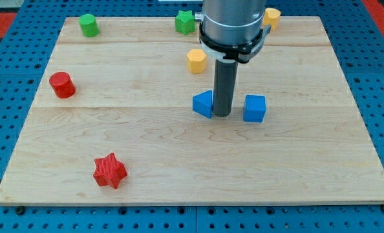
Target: Move the blue cube near the right center
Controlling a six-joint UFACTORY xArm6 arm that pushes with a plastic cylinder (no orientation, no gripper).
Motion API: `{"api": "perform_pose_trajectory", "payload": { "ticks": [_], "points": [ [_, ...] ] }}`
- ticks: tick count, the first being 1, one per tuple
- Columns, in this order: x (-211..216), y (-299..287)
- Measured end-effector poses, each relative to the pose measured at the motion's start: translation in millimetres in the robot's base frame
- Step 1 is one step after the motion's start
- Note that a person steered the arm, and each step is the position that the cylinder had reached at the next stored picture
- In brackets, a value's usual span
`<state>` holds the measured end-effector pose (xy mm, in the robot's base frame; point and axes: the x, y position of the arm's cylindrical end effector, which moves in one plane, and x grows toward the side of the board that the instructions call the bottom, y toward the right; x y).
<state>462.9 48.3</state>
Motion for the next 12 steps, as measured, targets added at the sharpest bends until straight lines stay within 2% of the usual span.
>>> {"api": "perform_pose_trajectory", "payload": {
  "ticks": [1, 2, 4, 8, 9, 11, 12],
  "points": [
    [8.8, 7.4],
    [8.8, 59.2],
    [5.6, 101.5],
    [-66.9, 112.0],
    [-70.8, 123.2],
    [-43.2, 120.1],
    [-43.3, 95.2]
  ]
}}
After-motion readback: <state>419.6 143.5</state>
